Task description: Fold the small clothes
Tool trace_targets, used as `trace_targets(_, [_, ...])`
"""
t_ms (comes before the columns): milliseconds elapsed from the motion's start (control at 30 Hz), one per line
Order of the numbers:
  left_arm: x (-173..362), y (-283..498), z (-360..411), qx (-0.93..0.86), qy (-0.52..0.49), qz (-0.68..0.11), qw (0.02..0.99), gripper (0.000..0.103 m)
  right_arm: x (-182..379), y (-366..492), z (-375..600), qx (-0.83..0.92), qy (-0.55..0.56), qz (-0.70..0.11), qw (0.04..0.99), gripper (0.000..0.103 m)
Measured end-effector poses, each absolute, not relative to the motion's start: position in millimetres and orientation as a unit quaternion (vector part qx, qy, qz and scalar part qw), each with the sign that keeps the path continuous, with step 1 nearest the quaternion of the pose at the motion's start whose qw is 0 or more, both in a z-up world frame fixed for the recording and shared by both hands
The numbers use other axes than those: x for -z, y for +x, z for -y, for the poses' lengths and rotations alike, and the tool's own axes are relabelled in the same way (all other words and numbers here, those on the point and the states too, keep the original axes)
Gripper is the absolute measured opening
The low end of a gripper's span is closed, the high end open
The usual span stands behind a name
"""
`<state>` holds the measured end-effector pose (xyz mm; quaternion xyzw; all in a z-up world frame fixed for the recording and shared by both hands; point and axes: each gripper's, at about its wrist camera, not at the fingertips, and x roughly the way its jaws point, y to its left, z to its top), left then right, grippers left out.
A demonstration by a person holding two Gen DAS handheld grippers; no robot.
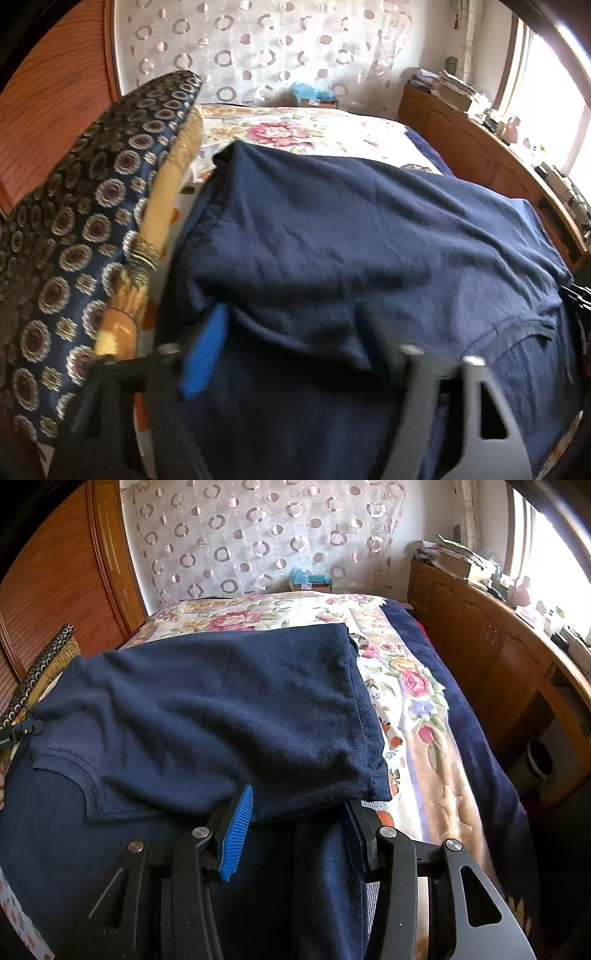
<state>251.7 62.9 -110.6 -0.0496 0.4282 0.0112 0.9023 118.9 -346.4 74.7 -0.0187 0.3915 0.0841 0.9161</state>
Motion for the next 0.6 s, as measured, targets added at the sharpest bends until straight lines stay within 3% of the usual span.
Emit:
trace_targets(33, [110.0,251.3,-64.8,-0.016,-0.049,-0.427,0.903,0.034,-75.3,118.4,346.8,-0.083,-0.019,-0.391,0.916,0.048])
trace_targets(100, [109.6,250.3,-70.7,-0.014,-0.054,-0.427,0.903,0.009,-75.5,118.3,347.4,-0.08,-0.019,-0.391,0.917,0.048])
trace_targets(167, [108.1,247.5,-75.2,-0.001,-0.058,-0.425,0.903,0.007,-76.2,119.1,349.7,-0.083,-0.012,-0.39,0.917,0.044])
trace_targets(200, [105.7,245.5,-74.8,0.001,-0.054,-0.42,0.906,0.006,-76.5,120.7,351.4,-0.086,-0.007,-0.39,0.917,0.024])
trace_targets(300, [94.3,237.0,-71.6,0.003,-0.036,-0.401,0.915,0.006,-82.4,122.5,352.7,-0.087,-0.002,-0.376,0.922,0.009])
trace_targets(600, [50.8,190.5,-59.6,0.027,-0.022,-0.328,0.944,0.006,-120.0,95.3,353.3,-0.108,-0.005,-0.3,0.948,0.002])
